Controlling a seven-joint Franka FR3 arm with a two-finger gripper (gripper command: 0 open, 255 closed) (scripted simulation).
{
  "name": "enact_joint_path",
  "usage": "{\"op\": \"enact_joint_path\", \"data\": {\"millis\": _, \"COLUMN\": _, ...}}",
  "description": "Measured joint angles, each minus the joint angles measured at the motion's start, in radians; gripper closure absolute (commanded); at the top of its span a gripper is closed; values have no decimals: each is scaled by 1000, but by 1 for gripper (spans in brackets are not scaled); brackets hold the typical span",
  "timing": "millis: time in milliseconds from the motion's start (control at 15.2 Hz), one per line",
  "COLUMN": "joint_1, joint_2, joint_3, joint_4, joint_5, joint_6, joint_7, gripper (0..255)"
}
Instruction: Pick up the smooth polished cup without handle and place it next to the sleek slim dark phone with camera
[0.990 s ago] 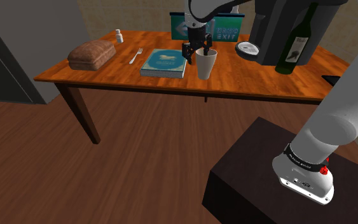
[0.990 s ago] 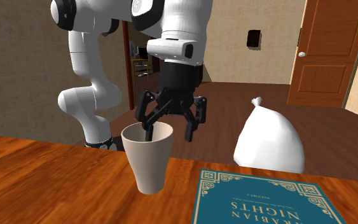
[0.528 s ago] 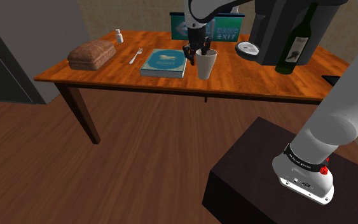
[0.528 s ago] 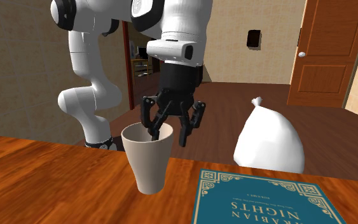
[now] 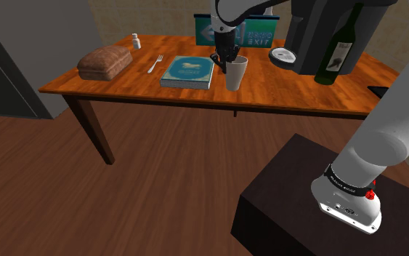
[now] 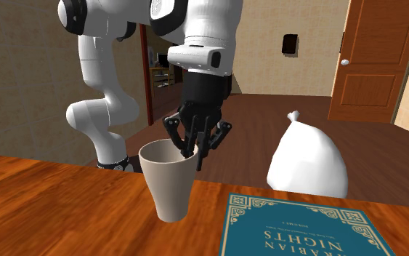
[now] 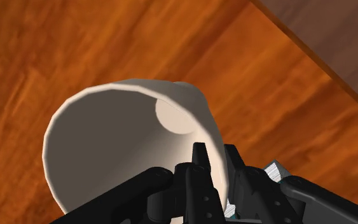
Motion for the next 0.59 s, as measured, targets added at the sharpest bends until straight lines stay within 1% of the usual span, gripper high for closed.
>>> {"op": "enact_joint_path", "data": {"millis": 264, "joint_1": 0, "joint_2": -2, "joint_3": 0, "joint_4": 22, "joint_5": 2, "joint_6": -24, "joint_7": -4, "gripper": 255}}
{"op": "enact_joint_path", "data": {"millis": 594, "joint_1": 1, "joint_2": -10, "joint_3": 1, "joint_4": 81, "joint_5": 7, "joint_6": -89, "joint_7": -17, "gripper": 255}}
